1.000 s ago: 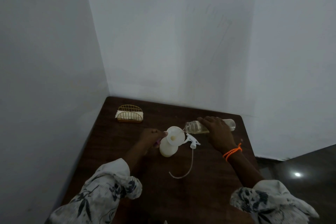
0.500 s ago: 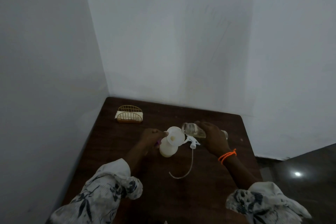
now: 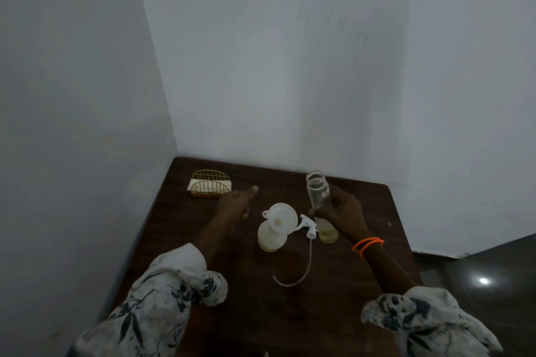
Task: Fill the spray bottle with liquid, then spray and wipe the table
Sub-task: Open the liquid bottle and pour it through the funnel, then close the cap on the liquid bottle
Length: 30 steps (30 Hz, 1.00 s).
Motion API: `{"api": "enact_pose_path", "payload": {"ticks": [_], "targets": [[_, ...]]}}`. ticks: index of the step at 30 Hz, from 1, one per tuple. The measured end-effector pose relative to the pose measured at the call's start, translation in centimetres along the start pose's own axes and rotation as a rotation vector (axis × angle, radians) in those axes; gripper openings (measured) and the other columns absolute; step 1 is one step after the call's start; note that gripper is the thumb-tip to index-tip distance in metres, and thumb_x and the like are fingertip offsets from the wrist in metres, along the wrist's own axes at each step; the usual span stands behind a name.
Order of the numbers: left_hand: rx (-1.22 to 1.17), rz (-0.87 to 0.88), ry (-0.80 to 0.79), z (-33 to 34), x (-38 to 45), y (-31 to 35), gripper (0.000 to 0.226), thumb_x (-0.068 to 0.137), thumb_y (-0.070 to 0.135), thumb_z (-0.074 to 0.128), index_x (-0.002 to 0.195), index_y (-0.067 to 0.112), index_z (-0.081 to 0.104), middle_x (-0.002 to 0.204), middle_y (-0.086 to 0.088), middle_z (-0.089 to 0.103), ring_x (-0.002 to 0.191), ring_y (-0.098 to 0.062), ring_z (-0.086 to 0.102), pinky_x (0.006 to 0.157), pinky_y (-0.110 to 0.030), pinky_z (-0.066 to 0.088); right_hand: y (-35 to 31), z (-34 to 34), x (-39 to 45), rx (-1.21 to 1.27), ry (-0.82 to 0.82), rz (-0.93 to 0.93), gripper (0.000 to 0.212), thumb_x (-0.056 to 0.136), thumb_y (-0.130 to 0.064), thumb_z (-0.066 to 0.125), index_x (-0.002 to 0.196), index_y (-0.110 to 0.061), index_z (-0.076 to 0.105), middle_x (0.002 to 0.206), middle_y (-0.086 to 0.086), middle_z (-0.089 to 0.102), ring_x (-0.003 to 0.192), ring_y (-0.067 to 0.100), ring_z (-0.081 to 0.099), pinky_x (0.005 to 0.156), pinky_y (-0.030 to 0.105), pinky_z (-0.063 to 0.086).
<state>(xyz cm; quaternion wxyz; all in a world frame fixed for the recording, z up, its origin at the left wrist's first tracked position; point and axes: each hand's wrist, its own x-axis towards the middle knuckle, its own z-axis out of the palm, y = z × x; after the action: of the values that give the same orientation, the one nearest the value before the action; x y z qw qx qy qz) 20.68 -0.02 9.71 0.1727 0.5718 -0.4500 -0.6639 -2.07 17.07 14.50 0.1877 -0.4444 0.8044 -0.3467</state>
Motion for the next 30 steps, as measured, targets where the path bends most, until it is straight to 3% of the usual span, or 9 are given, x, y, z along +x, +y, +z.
{"api": "enact_pose_path", "payload": {"ticks": [3, 5, 8, 11, 15, 19, 26, 30], "targets": [[-0.226, 0.021, -0.048, 0.7, 0.0, 3.4, 0.032, 0.095, 0.027, 0.069, 0.119, 0.006, 0.064, 0.111, -0.012, 0.057, 0.095, -0.026, 0.055, 0.058, -0.028, 0.046, -1.2, -0.3, 0.7, 0.122, -0.01, 0.01, 0.042, 0.063, -0.031, 0.095, 0.098, -0.021, 0.074, 0.093, -0.003, 0.078, 0.09, 0.013, 0.074, 0.083, 0.043, 0.062], [-0.307, 0.094, -0.076, 1.6, -0.3, 5.7, 0.024, 0.096, 0.018, 0.064, 0.115, 0.004, 0.064, 0.114, -0.013, 0.056, 0.092, -0.023, 0.055, 0.061, -0.028, 0.047, -2.3, -0.3, 1.2, 0.175, -0.03, -0.02, 0.044, 0.064, -0.035, 0.095, 0.1, -0.02, 0.073, 0.096, -0.001, 0.079, 0.093, 0.016, 0.075, 0.086, 0.048, 0.061], [-0.344, 0.278, -0.095, 3.1, -1.1, 8.9, 0.011, 0.095, 0.016, 0.069, 0.103, 0.008, 0.072, 0.114, -0.013, 0.067, 0.103, -0.025, 0.063, 0.083, -0.033, 0.057, -4.1, 0.1, 1.6, 0.185, -0.066, -0.08, 0.052, 0.064, -0.046, 0.091, 0.105, -0.021, 0.071, 0.099, -0.002, 0.078, 0.095, 0.014, 0.075, 0.087, 0.048, 0.062], [-0.338, 0.498, -0.141, 4.4, -2.2, 11.1, 0.035, 0.09, 0.022, 0.08, 0.119, 0.005, 0.073, 0.121, -0.013, 0.073, 0.116, -0.027, 0.068, 0.101, -0.038, 0.057, -5.6, 0.9, 1.7, 0.188, -0.074, -0.114, 0.05, 0.064, -0.047, 0.091, 0.104, -0.024, 0.072, 0.097, -0.006, 0.078, 0.092, 0.009, 0.075, 0.085, 0.045, 0.062], [-0.171, 0.689, -0.154, 5.0, -3.3, 12.6, 0.038, 0.08, 0.034, 0.088, 0.114, 0.021, 0.078, 0.114, 0.002, 0.077, 0.111, -0.016, 0.071, 0.089, -0.023, 0.059, -7.2, 1.6, 1.7, 0.165, -0.076, -0.156, 0.044, 0.064, -0.049, 0.091, 0.1, -0.034, 0.071, 0.093, -0.01, 0.077, 0.087, 0.003, 0.073, 0.083, 0.041, 0.063], [-0.071, 0.743, -0.17, 5.0, -3.8, 12.8, 0.042, 0.08, 0.031, 0.089, 0.118, 0.018, 0.076, 0.117, 0.0, 0.075, 0.113, -0.019, 0.07, 0.094, -0.032, 0.061, -8.1, 1.7, 1.9, 0.174, -0.058, -0.181, 0.047, 0.065, -0.047, 0.091, 0.104, -0.029, 0.073, 0.091, -0.007, 0.077, 0.085, 0.009, 0.074, 0.08, 0.041, 0.063], [0.023, 0.805, -0.205, 4.4, -4.3, 13.1, 0.042, 0.074, 0.031, 0.093, 0.112, 0.021, 0.079, 0.113, 0.006, 0.077, 0.108, -0.015, 0.071, 0.095, -0.038, 0.061, -9.1, 0.2, 2.4, 0.139, -0.024, -0.205, 0.044, 0.066, -0.043, 0.092, 0.102, -0.033, 0.07, 0.084, -0.01, 0.076, 0.077, 0.003, 0.071, 0.069, 0.023, 0.057], [0.125, 0.886, -0.224, 3.9, -4.3, 13.2, 0.044, 0.074, 0.034, 0.093, 0.114, 0.022, 0.078, 0.113, 0.006, 0.077, 0.107, -0.016, 0.071, 0.092, -0.037, 0.062, -9.5, 0.0, 2.5, 0.139, -0.017, -0.219, 0.042, 0.067, -0.046, 0.091, 0.101, -0.036, 0.069, 0.084, -0.008, 0.076, 0.078, 0.005, 0.072, 0.073, 0.03, 0.061]]}}
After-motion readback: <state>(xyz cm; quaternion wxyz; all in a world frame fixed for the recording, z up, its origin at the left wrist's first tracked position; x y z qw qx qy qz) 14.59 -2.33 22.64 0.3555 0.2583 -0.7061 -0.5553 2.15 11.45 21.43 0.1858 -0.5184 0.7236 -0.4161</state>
